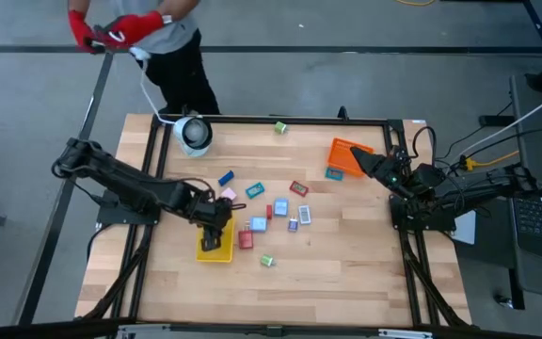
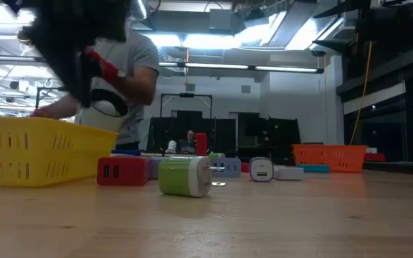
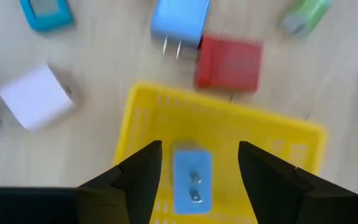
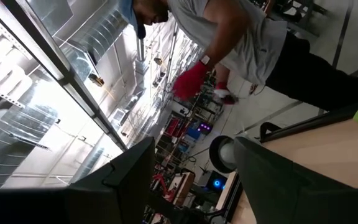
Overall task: Pick & Place Office items
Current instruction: Put the white charger adapter into the yellow bin
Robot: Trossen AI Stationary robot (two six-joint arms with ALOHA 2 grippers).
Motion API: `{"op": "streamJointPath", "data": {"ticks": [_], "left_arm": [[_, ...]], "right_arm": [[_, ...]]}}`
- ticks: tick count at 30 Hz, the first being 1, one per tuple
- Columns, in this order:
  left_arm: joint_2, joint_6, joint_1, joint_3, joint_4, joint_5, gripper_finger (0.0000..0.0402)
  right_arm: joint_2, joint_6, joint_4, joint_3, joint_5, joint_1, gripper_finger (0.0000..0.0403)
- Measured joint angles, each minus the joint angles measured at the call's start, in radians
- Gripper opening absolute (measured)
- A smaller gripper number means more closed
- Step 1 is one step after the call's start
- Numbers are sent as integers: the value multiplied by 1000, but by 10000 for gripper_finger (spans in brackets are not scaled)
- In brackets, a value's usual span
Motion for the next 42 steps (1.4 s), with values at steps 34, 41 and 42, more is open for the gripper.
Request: {"op": "streamJointPath", "data": {"ticks": [34, 41, 42], "left_arm": [[323, 1094, 457, 147, -108, 46, 279], [367, 1157, 451, 144, -87, 55, 279], [368, 1159, 450, 137, -73, 55, 279]], "right_arm": [[0, -12, 0, 0, -53, -8, 226], [0, -22, -1, 0, -63, -8, 226], [0, -23, -1, 0, -69, -8, 226]]}}
